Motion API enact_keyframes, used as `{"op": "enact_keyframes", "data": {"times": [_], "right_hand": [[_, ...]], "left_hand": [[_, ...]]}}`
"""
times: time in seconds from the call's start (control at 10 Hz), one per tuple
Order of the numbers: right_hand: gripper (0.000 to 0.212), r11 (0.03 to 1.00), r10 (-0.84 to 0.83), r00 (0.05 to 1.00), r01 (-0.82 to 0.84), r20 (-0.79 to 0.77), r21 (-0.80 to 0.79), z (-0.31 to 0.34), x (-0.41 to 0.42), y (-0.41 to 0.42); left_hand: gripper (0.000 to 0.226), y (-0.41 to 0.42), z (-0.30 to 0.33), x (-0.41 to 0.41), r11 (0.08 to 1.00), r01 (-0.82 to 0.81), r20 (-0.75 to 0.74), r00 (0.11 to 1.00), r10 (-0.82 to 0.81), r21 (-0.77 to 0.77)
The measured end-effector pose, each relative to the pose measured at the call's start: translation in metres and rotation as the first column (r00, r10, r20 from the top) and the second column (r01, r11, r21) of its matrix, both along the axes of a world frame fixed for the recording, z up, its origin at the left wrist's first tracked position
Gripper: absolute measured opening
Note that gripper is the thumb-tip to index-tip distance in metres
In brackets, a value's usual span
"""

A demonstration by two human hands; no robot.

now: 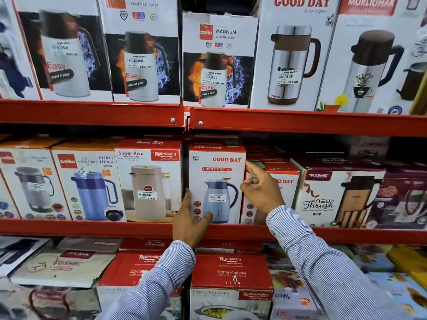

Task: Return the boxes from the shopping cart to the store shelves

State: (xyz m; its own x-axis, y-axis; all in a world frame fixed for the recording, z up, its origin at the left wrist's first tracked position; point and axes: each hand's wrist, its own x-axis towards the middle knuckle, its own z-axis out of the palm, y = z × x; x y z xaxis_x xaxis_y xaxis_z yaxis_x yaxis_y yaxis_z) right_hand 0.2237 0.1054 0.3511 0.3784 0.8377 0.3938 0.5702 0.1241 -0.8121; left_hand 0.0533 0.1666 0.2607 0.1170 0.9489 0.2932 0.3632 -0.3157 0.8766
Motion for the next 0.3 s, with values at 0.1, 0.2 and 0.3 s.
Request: {"op": "enact_keyframes", "data": {"times": [0.1, 0.2, 0.3], "right_hand": [[0.065, 1.0, 0.018, 1.0, -0.018, 0.0, -0.023, -0.001, 0.001, -0.001], [0.06, 1.0, 0.001, 1.0, 0.0, -0.023, 0.029, 0.004, 0.001, -0.011], [0.038, 0.877, -0.106, 0.961, 0.212, -0.257, 0.432, 0.012, 0.004, -0.05]], "left_hand": [[0.092, 0.0, -0.001, -0.002, 1.0, 0.017, -0.002, 1.0, -0.017, 0.008], [0.081, -0.01, 0.012, -0.007, 0.998, -0.012, -0.027, 1.0, 0.014, 0.059], [0.067, -0.025, 0.039, -0.014, 0.921, -0.104, -0.068, 0.988, 0.14, 0.376]]}}
